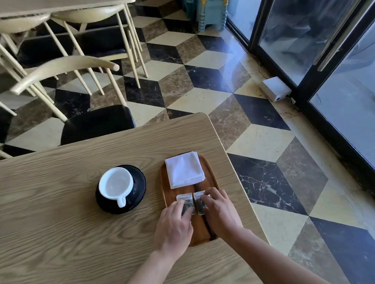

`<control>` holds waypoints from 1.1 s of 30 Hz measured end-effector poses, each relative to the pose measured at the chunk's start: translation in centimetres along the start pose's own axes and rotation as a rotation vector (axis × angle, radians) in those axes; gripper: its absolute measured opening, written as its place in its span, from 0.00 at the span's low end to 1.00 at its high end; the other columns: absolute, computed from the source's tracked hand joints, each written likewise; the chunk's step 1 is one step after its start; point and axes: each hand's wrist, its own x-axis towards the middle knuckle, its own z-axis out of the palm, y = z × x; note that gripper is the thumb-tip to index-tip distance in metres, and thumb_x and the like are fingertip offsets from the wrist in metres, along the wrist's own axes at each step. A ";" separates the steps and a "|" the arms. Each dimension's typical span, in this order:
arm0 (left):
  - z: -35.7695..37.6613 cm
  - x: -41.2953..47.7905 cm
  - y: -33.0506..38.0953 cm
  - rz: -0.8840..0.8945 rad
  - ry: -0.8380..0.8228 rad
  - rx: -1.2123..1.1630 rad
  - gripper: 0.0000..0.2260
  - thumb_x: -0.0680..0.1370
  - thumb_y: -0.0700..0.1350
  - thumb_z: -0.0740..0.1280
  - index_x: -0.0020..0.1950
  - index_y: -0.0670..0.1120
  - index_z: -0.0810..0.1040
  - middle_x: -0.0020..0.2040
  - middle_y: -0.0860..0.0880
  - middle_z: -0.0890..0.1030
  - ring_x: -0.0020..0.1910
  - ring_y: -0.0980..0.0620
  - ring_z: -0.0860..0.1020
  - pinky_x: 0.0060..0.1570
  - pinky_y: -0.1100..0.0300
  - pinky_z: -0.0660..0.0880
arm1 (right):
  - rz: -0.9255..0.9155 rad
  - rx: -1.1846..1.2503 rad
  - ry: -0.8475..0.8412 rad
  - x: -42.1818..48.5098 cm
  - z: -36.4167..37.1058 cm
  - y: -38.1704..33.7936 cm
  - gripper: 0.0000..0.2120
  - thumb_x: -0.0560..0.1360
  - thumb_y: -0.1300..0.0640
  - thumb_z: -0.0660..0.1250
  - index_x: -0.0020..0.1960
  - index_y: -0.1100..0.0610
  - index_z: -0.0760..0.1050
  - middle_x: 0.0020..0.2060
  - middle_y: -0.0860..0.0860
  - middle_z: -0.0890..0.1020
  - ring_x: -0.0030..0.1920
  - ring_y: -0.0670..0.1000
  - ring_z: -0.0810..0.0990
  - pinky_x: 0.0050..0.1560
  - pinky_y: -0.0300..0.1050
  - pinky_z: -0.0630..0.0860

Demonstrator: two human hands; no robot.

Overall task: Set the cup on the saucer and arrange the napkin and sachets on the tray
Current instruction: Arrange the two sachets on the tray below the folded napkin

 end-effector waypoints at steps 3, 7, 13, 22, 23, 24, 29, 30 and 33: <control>-0.1 0.0 0.0 -0.006 -0.004 -0.025 0.16 0.70 0.39 0.71 0.57 0.49 0.80 0.59 0.46 0.79 0.60 0.49 0.77 0.57 0.54 0.78 | 0.013 0.011 0.011 0.1 0.1 0.0 0.08 0.77 0.59 0.65 0.55 0.55 0.79 0.60 0.50 0.76 0.54 0.55 0.74 0.47 0.47 0.77; -0.3 -0.2 -0.4 0.015 -0.032 -0.015 0.17 0.70 0.40 0.71 0.59 0.50 0.80 0.60 0.46 0.78 0.59 0.48 0.77 0.55 0.53 0.78 | 0.013 0.015 0.032 0.0 0.2 0.1 0.08 0.76 0.58 0.67 0.55 0.54 0.79 0.58 0.50 0.77 0.52 0.55 0.74 0.45 0.48 0.78; -0.4 0.1 -0.1 -0.013 -0.084 0.057 0.16 0.72 0.43 0.69 0.59 0.51 0.78 0.62 0.45 0.77 0.60 0.46 0.77 0.55 0.51 0.77 | 0.017 -0.011 0.026 0.7 0.4 0.1 0.09 0.77 0.60 0.66 0.56 0.54 0.80 0.59 0.49 0.77 0.52 0.54 0.74 0.45 0.48 0.78; -0.3 0.1 0.2 -0.040 -0.089 0.070 0.17 0.72 0.43 0.68 0.60 0.51 0.78 0.63 0.44 0.77 0.61 0.45 0.76 0.57 0.50 0.76 | 0.000 -0.006 0.034 1.0 0.6 0.1 0.10 0.76 0.62 0.65 0.55 0.55 0.80 0.58 0.50 0.78 0.52 0.55 0.74 0.44 0.48 0.78; -0.2 0.2 0.2 -0.043 -0.088 0.068 0.17 0.72 0.43 0.68 0.60 0.52 0.78 0.63 0.44 0.77 0.61 0.45 0.76 0.57 0.50 0.76 | 0.000 -0.004 0.033 1.1 0.6 0.1 0.10 0.76 0.62 0.65 0.54 0.55 0.80 0.58 0.50 0.78 0.52 0.55 0.74 0.44 0.48 0.78; -0.2 0.2 0.2 -0.046 -0.086 0.066 0.17 0.72 0.43 0.69 0.60 0.52 0.78 0.63 0.44 0.77 0.61 0.45 0.76 0.57 0.50 0.76 | 0.000 -0.001 0.031 1.0 0.6 0.1 0.09 0.75 0.61 0.65 0.54 0.55 0.80 0.58 0.50 0.78 0.52 0.55 0.74 0.44 0.48 0.78; 0.1 0.3 0.1 -0.053 -0.081 0.054 0.18 0.71 0.44 0.68 0.61 0.53 0.77 0.63 0.46 0.76 0.58 0.47 0.76 0.54 0.51 0.76 | 0.001 0.020 0.034 1.1 0.6 0.2 0.09 0.74 0.62 0.66 0.53 0.56 0.80 0.56 0.51 0.78 0.52 0.57 0.74 0.44 0.48 0.77; 0.2 0.3 0.0 -0.051 -0.082 0.054 0.18 0.71 0.44 0.69 0.61 0.53 0.76 0.63 0.46 0.76 0.58 0.47 0.76 0.54 0.51 0.76 | 0.002 0.022 0.035 1.1 0.7 0.2 0.09 0.74 0.63 0.66 0.53 0.56 0.79 0.56 0.51 0.78 0.51 0.57 0.74 0.44 0.48 0.77; 0.3 0.2 -0.1 -0.051 -0.075 0.039 0.20 0.70 0.45 0.70 0.61 0.53 0.76 0.62 0.46 0.76 0.59 0.47 0.76 0.53 0.51 0.77 | 0.015 0.040 0.035 1.1 0.7 0.1 0.09 0.75 0.61 0.67 0.54 0.55 0.79 0.57 0.51 0.77 0.53 0.57 0.74 0.44 0.49 0.78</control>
